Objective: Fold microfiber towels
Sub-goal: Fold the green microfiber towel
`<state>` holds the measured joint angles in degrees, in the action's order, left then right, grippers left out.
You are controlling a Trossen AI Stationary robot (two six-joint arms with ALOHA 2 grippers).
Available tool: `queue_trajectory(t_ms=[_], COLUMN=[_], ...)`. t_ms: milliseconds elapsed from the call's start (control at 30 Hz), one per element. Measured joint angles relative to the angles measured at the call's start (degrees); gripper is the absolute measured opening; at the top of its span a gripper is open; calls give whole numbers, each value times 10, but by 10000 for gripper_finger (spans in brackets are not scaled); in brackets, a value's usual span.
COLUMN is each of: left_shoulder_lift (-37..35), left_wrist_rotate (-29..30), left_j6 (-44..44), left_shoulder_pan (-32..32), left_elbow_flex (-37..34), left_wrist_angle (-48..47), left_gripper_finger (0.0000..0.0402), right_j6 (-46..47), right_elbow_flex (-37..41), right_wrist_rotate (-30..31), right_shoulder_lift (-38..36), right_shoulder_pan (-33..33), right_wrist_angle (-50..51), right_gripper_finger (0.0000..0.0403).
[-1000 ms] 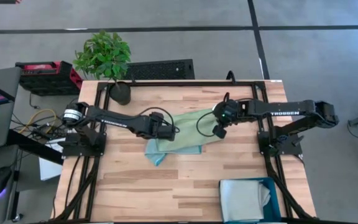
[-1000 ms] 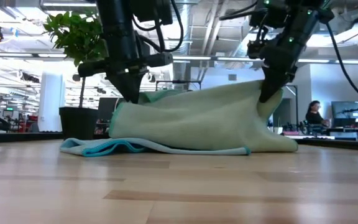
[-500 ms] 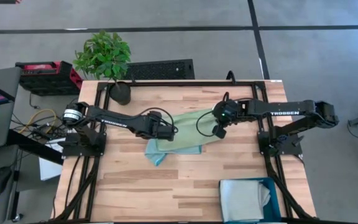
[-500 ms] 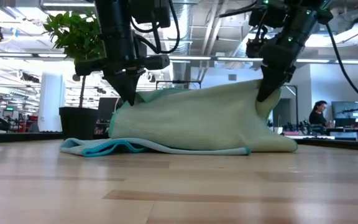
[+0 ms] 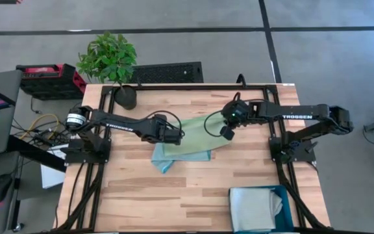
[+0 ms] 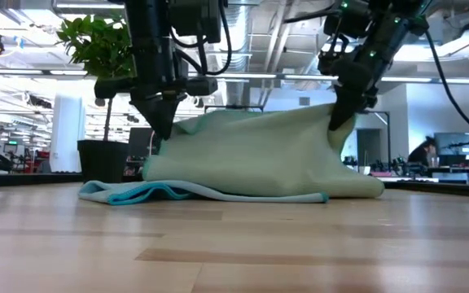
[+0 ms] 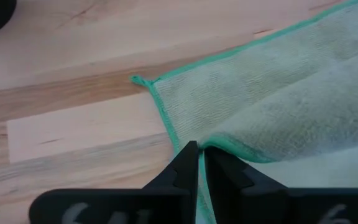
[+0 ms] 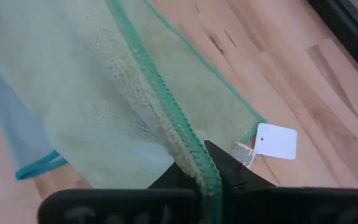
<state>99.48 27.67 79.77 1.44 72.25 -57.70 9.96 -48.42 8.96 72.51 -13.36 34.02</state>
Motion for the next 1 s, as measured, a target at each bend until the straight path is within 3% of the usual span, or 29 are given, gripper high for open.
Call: queue_trajectory(t_ms=[600,800,1000], left_shoulder_lift=[0,0,0], left_wrist_rotate=[-28,-78,-138], left_j6=[-32,-134,-269], left_shoulder_pan=[-29,-29,-8], left_elbow_flex=[0,0,0], left_wrist_angle=[-2,17,71], left_gripper_finger=[147,157,153], right_j6=[-25,-23,20], right_elbow_flex=[0,0,0], right_wrist_rotate=[2,1,-1], right_shoulder_lift=[0,0,0], right_shoulder_pan=[0,0,0], right_wrist_angle=[-4,-4,-3], right_gripper_finger=[159,199,214])
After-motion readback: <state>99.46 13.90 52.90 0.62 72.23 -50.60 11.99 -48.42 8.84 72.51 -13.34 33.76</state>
